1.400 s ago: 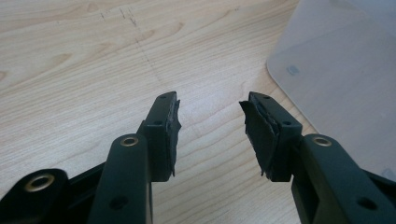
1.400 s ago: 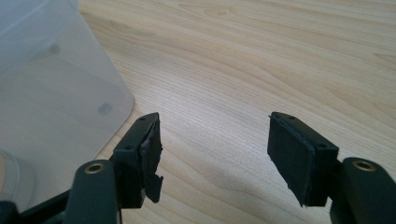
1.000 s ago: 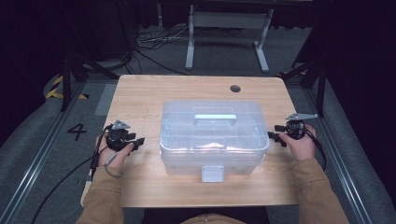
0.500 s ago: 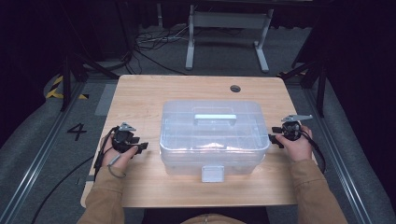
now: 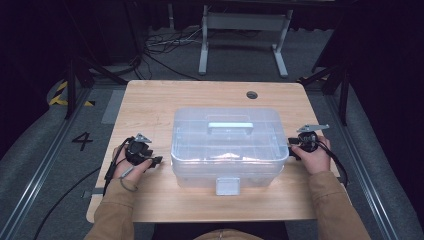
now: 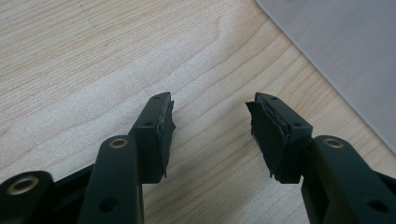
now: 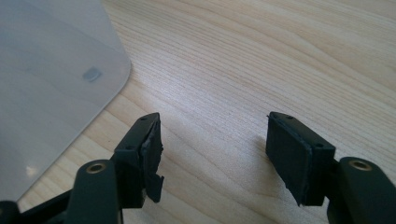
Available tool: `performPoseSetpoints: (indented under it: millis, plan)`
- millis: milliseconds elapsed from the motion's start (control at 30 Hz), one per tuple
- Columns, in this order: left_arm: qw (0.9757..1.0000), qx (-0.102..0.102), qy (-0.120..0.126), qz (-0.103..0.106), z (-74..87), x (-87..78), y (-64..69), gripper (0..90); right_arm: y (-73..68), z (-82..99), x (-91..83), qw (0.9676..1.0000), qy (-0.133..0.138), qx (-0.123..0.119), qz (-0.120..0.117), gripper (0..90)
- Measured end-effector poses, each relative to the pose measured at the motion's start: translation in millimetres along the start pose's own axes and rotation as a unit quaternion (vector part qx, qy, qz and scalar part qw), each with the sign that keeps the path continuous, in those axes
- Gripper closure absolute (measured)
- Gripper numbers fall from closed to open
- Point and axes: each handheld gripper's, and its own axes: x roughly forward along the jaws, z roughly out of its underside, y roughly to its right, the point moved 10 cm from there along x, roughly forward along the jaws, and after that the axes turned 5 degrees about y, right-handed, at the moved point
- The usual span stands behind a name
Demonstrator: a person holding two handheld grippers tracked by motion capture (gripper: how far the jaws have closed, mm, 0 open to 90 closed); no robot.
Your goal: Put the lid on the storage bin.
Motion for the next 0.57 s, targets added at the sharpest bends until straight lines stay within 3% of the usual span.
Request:
performPoseSetpoints:
  millis: [200,400,567]
  plan:
    - [1.0000,0.001,0.001,-0.001,-0.2,0.0,-0.4,48.3,0.1,0.8,1.8,1.0000,0.000,-0.009,0.002,36.3]
    - [1.0000,-0.003,0.007,0.000,-1.3,-1.5,-0.6,48.2,0.9,1.3,7.6,0.9993,0.008,-0.036,0.001,23.0]
    - [0.9999,-0.004,0.010,0.001,-1.7,-2.4,-1.5,48.0,1.2,1.1,9.1,0.9992,0.011,-0.038,0.003,20.8]
